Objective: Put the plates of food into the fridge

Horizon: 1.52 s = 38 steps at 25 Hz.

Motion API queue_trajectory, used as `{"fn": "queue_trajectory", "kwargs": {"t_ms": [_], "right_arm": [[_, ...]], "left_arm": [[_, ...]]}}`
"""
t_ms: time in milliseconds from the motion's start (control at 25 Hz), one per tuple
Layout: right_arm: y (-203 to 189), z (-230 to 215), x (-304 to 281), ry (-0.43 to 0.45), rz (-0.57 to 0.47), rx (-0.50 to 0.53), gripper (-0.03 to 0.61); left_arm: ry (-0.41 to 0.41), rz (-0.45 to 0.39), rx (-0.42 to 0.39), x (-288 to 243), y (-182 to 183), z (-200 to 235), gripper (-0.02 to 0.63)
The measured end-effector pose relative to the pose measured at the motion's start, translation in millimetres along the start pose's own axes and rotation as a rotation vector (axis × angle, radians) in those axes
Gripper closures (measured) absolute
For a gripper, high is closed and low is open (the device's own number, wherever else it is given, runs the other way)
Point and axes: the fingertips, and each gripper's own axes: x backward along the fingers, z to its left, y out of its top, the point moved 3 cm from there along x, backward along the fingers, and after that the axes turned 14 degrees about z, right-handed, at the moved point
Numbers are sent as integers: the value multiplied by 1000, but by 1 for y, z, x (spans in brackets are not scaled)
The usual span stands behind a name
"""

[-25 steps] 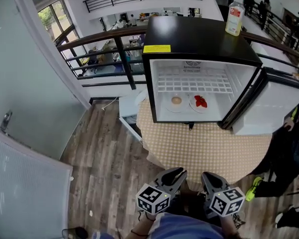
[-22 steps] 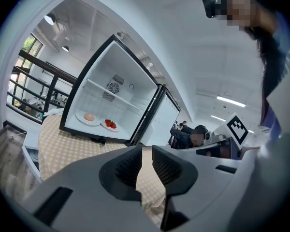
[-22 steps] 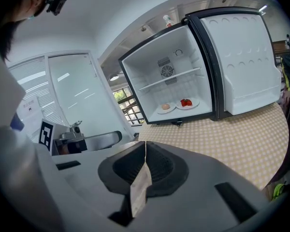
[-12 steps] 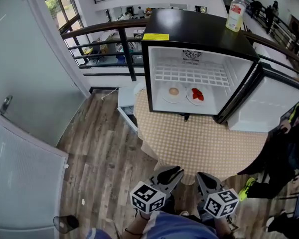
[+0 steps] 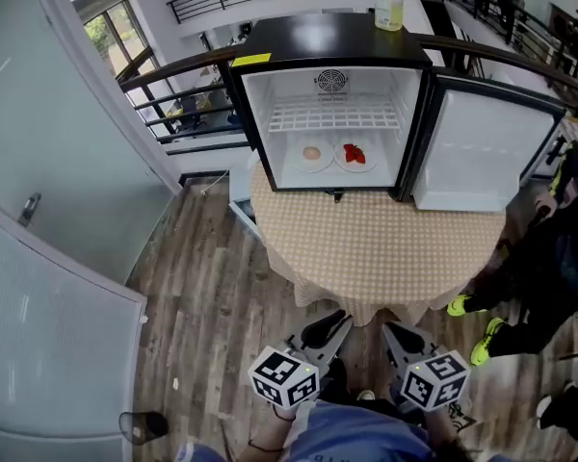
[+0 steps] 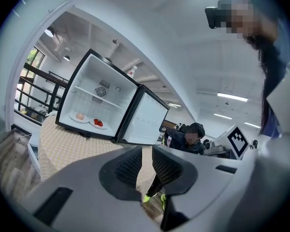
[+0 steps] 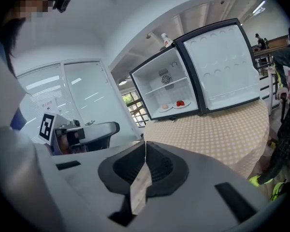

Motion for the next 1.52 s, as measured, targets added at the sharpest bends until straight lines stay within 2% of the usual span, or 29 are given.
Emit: {"fn": "queue_trajectory", "kwargs": {"t_ms": [400, 720, 960, 1240, 1520], "right_arm": [[-81, 18, 68, 75, -7, 51, 558], [-135, 43, 92, 152, 30, 77, 558], [-143, 61, 93, 186, 21, 99, 558], [-139, 78, 93, 171, -7, 102, 558], [-171, 116, 99, 145, 1, 88, 558]], "left_arm": [[99, -18, 24, 42, -69, -86, 538], [148, 10, 72, 73, -126, -137, 538], [172, 17, 62, 90, -135, -144, 538], [166, 29, 14, 105, -137, -153, 538], [157, 37, 8, 155, -163, -164, 538]]}}
